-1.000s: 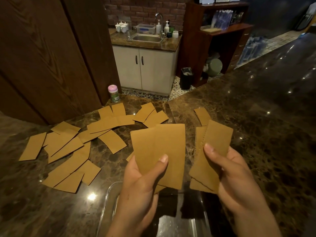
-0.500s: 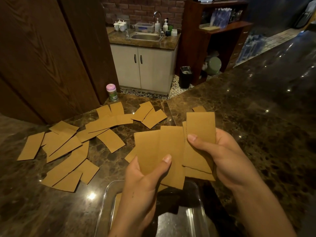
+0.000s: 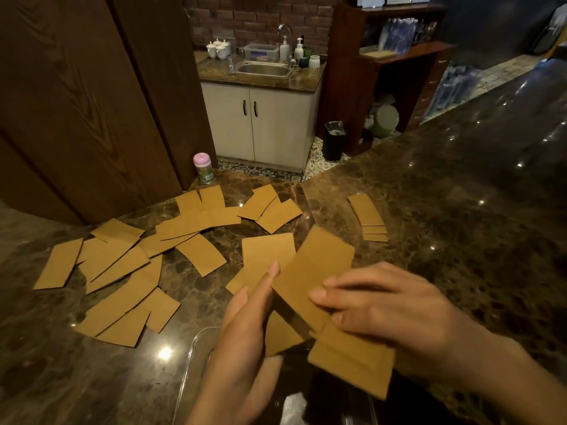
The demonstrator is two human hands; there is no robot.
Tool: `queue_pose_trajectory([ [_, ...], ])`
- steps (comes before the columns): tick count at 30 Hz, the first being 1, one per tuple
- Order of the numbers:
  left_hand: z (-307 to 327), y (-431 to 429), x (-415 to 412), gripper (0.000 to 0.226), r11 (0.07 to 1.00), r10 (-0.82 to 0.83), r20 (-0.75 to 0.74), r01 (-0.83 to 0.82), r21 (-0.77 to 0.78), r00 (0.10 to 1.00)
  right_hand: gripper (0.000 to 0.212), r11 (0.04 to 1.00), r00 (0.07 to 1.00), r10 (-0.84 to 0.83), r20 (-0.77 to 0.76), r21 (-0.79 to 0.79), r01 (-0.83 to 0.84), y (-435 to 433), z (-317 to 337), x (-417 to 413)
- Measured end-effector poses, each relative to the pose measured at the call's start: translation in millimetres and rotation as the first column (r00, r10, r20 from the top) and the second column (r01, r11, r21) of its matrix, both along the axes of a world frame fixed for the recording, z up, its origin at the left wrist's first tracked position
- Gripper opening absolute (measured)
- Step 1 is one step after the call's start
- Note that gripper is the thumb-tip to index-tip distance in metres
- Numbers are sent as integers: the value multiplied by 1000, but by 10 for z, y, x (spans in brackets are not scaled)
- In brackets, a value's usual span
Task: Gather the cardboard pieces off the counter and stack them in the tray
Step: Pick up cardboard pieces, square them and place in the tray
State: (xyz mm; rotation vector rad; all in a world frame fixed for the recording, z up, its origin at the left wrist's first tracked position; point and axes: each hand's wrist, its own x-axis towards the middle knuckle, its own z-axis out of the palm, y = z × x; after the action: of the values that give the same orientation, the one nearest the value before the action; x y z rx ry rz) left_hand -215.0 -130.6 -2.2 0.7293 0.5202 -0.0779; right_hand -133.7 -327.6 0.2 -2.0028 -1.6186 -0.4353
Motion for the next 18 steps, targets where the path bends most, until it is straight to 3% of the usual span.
queue_pose_trajectory([
  [7,-10,11,-18,40,964,-94,84,69,257,992,19,970,986,44,163,-244,-3,-199,-42,-57],
  [9,-48,-4,-10,37,958,-67,103,35,286,992,16,974,998,7,67,-227,8,-201,-30,-50],
  [11,-71,-15,8,39,969,-20,107,-7,247,994,20,993,968,-117,-220,-43,110,-152,6,-120],
  [12,-83,-23,20,40,973,4,102,-27,229,995,19,964,877,-174,-448,103,245,-106,32,-177],
  [14,-106,-33,44,39,976,43,92,-61,207,995,18,792,518,-44,-855,286,540,13,72,-280],
  [16,-133,-67,63,40,978,45,90,-63,199,995,25,702,179,174,-968,249,667,123,4,-315],
  [18,-159,-102,68,45,977,-1,94,-18,210,996,29,709,15,245,-969,190,679,214,-52,-307],
])
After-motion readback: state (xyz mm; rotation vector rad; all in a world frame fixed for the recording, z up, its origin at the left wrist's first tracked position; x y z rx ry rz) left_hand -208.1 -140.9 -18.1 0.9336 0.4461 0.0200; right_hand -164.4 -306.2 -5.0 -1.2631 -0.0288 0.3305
